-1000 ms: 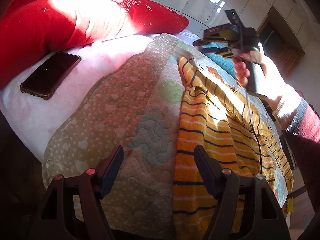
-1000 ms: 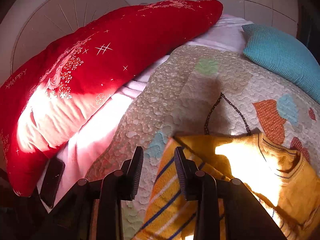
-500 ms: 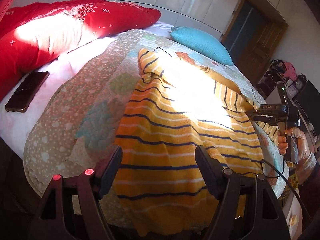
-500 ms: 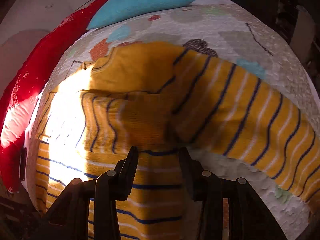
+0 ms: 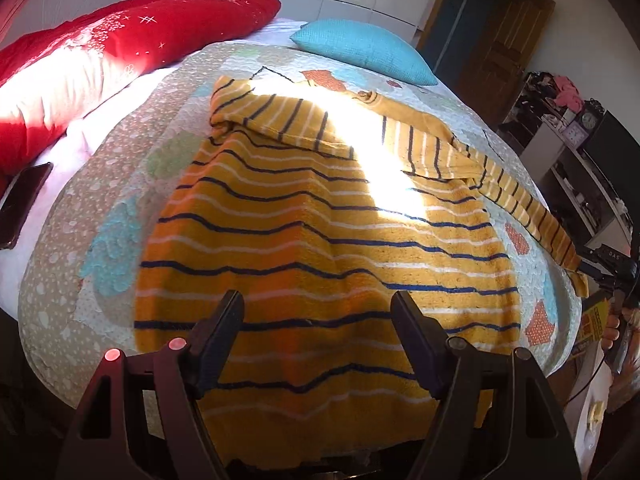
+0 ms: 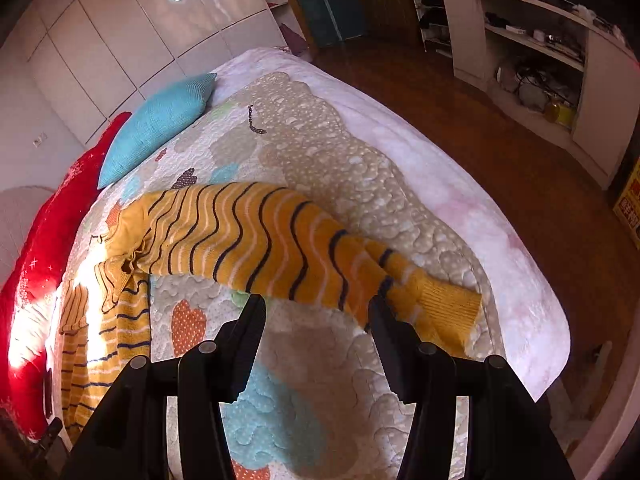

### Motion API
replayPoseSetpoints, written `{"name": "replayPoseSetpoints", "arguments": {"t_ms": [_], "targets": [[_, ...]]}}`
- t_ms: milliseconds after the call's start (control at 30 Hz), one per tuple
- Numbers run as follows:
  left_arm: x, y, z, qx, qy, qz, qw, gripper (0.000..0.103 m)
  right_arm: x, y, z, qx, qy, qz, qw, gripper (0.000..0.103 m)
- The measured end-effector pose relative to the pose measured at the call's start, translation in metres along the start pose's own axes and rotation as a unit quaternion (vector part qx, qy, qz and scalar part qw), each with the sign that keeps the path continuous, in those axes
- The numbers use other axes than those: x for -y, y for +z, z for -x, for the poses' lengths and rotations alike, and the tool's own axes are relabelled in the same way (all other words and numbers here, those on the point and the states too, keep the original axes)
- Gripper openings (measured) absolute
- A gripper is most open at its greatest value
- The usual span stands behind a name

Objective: Fold small clothes

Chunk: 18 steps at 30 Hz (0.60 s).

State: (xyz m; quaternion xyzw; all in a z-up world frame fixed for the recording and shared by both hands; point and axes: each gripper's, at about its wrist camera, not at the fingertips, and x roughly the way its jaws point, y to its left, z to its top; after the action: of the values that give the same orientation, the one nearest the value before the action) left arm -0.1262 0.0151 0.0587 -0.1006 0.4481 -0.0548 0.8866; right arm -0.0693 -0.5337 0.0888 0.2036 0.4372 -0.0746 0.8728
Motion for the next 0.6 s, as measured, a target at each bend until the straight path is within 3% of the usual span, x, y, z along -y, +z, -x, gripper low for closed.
{"name": "replayPoseSetpoints", "arguments": {"t_ms": [167, 300, 367, 467, 600], "targets": [[0.022, -0.001, 0.002, -0.004, -0.003, -0.026, 0.9996, 0.075, 0.029, -0.028, 0.006, 0.028, 0.029, -0.062, 0.997, 0.058], [0.028, -0.002, -0.001, -0.012, 0.004, -0.038, 0.9992, 0.075, 0.045, -0.064, 0.017, 0.053, 0.102, -0.109, 0.987, 0.062], [0.030, -0.001, -0.005, -0.020, 0.003, -0.040, 0.9990, 0.075, 0.047, -0.078, 0.018, 0.056, 0.108, -0.114, 0.986, 0.065], [0.037, 0.000, -0.011, -0.031, -0.001, -0.047, 0.9984, 0.075, 0.065, -0.077, 0.010, 0.059, 0.119, -0.149, 0.980, 0.065], [0.049, 0.000, -0.010, -0.025, -0.009, -0.058, 0.9979, 0.075, 0.099, -0.057, 0.007, 0.102, 0.121, -0.220, 0.962, 0.070]]}}
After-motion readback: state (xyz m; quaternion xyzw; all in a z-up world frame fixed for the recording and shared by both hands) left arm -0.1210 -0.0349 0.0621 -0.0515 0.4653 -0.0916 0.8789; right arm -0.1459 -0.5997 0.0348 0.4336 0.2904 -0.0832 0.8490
